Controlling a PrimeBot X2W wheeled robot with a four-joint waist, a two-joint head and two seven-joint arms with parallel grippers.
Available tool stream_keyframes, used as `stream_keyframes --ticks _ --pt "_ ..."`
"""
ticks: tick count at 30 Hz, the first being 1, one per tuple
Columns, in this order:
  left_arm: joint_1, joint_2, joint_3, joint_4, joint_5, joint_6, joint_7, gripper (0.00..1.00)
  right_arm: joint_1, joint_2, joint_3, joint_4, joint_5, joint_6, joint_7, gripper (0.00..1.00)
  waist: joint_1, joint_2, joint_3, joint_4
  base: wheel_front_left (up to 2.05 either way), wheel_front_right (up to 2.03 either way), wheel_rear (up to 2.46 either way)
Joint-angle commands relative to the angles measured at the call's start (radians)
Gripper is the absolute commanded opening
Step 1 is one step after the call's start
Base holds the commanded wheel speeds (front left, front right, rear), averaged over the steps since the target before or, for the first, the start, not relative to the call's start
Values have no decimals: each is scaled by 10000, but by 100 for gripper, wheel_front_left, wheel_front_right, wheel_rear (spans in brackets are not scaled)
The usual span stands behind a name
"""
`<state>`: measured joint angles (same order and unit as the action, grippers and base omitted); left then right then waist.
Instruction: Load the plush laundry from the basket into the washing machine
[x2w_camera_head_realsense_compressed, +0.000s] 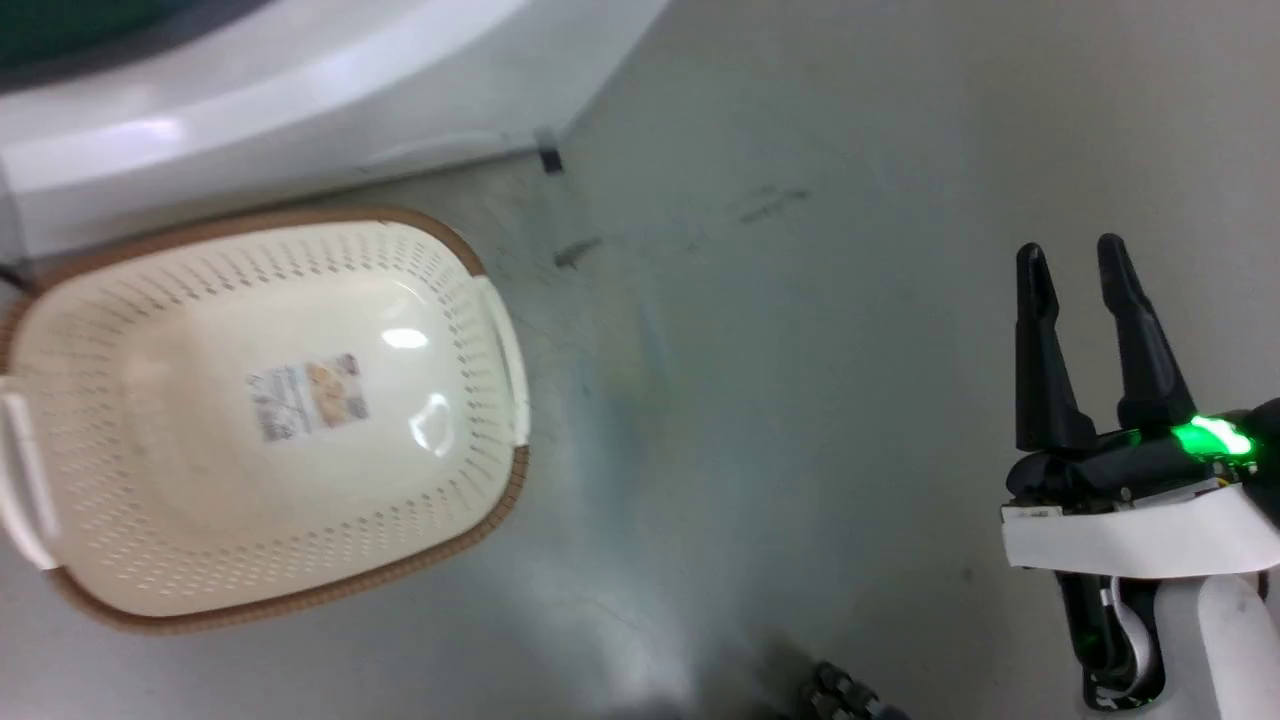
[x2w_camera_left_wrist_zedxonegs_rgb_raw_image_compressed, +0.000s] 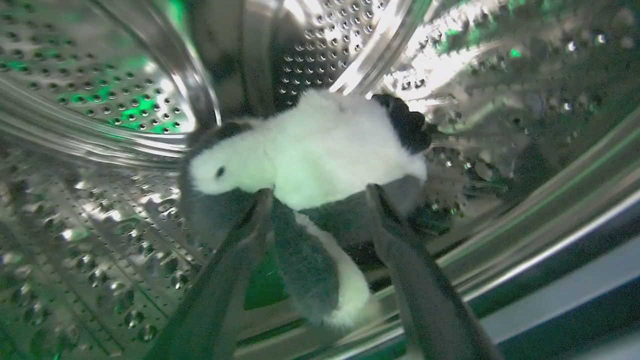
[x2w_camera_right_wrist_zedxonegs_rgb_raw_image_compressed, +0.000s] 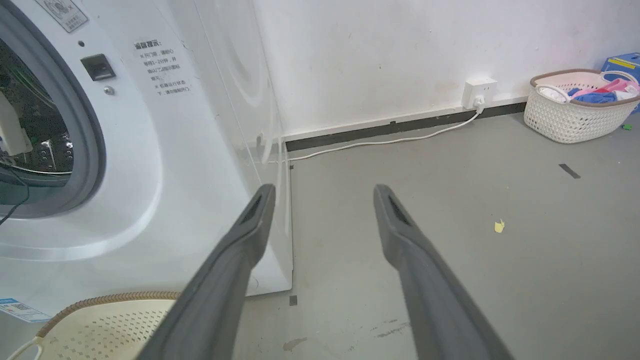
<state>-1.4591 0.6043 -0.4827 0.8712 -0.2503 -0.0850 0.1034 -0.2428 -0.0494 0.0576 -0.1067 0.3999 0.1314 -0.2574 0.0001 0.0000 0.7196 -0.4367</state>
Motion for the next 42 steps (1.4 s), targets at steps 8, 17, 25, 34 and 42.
stream_keyframes --ticks 8,17,25,34,42 --pt "2811 -1542 381 678 -1155 162 -3005 100 446 -8 -567 56 -1280 -7 -44 100 -1 0 -2964 1536 0 0 0" --pt "5879 -2364 459 -858 -1376 272 -3642 100 1493 -8 -697 143 -2087 -7 -44 100 -1 0 -5346 2713 0 0 0" --pt "10336 -3021 1793 -4901 -1471 1217 -3650 100 2489 -8 -549 312 -2424 -7 -44 100 -1 0 -6718 3583 0 0 0" --pt "13769 -3911 2830 -7206 -733 1805 -3651 100 3183 -8 -356 567 -2669 -7 -44 100 -1 0 -7179 4064 0 0 0" --pt "14941 -4418 2929 -7207 -69 1781 -3651 100 3448 -8 -289 1008 -2868 -7 -44 100 -1 0 -7258 4370 0 0 0"
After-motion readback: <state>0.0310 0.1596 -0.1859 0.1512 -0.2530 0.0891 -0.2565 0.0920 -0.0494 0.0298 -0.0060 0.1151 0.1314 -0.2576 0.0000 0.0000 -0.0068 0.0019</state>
